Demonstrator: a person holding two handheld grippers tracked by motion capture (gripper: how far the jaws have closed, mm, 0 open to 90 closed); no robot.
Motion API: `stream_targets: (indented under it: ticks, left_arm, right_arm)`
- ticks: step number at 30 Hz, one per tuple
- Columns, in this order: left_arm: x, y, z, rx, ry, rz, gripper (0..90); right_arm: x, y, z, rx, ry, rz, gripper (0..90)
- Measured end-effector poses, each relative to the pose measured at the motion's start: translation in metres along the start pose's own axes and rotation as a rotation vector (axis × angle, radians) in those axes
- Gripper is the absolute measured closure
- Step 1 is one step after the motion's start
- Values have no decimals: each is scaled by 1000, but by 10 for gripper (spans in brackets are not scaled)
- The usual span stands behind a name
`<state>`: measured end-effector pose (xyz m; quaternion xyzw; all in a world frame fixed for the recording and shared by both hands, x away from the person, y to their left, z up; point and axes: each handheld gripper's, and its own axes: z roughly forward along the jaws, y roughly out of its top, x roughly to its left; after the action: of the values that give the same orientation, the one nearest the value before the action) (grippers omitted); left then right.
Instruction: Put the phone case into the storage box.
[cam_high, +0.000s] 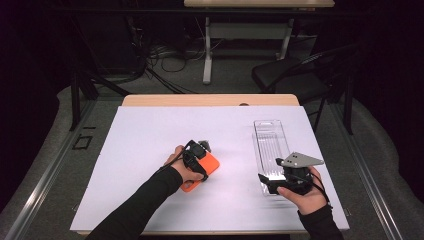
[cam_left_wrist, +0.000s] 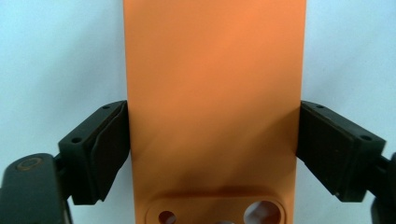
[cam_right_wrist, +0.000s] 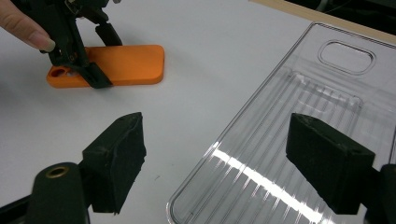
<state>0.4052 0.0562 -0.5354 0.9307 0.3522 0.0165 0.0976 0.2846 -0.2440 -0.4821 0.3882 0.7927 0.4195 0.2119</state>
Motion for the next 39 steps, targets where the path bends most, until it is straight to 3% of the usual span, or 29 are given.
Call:
stream_targets:
  ticks: [23, 31, 39]
  left_arm:
    - [-1, 0, -2, 16, 11, 5, 161]
    - [4, -1, -17, -7, -6, 1, 162]
    - [3, -1, -34, -18, -30, 29, 162]
  right_arm:
    - [0, 0, 0, 0, 0, 3, 193]
    - [-1, 0, 0, 0, -1, -1, 193]
    - [0, 0, 1, -6, -1, 0, 192]
